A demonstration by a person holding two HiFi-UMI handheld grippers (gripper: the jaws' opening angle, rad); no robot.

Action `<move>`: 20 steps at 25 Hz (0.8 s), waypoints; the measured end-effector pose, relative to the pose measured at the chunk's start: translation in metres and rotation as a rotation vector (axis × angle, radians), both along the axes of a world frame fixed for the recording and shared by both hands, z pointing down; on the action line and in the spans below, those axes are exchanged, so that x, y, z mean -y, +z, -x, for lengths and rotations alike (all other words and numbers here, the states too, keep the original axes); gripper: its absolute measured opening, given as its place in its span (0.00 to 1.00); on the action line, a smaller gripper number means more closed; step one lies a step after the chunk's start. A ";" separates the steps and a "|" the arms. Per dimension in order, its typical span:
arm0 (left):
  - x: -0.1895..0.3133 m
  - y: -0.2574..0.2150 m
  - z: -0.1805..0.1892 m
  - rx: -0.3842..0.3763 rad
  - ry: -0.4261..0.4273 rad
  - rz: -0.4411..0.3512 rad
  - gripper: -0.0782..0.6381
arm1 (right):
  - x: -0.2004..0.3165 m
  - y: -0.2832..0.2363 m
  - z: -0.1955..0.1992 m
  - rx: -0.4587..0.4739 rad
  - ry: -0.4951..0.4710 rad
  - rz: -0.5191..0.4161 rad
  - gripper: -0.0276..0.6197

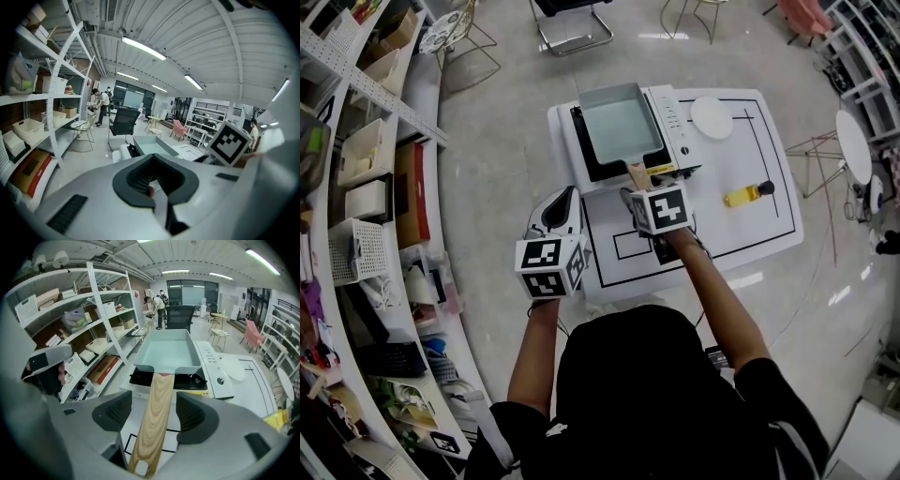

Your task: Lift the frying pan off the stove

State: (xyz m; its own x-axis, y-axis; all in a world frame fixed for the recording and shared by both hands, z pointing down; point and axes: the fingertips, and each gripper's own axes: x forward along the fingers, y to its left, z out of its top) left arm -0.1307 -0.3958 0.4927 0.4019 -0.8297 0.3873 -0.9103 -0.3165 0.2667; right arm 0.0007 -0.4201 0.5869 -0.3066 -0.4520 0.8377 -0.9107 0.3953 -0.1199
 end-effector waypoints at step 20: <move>0.001 0.009 0.008 -0.010 -0.022 0.027 0.13 | 0.004 0.024 0.007 -0.029 -0.028 0.102 0.35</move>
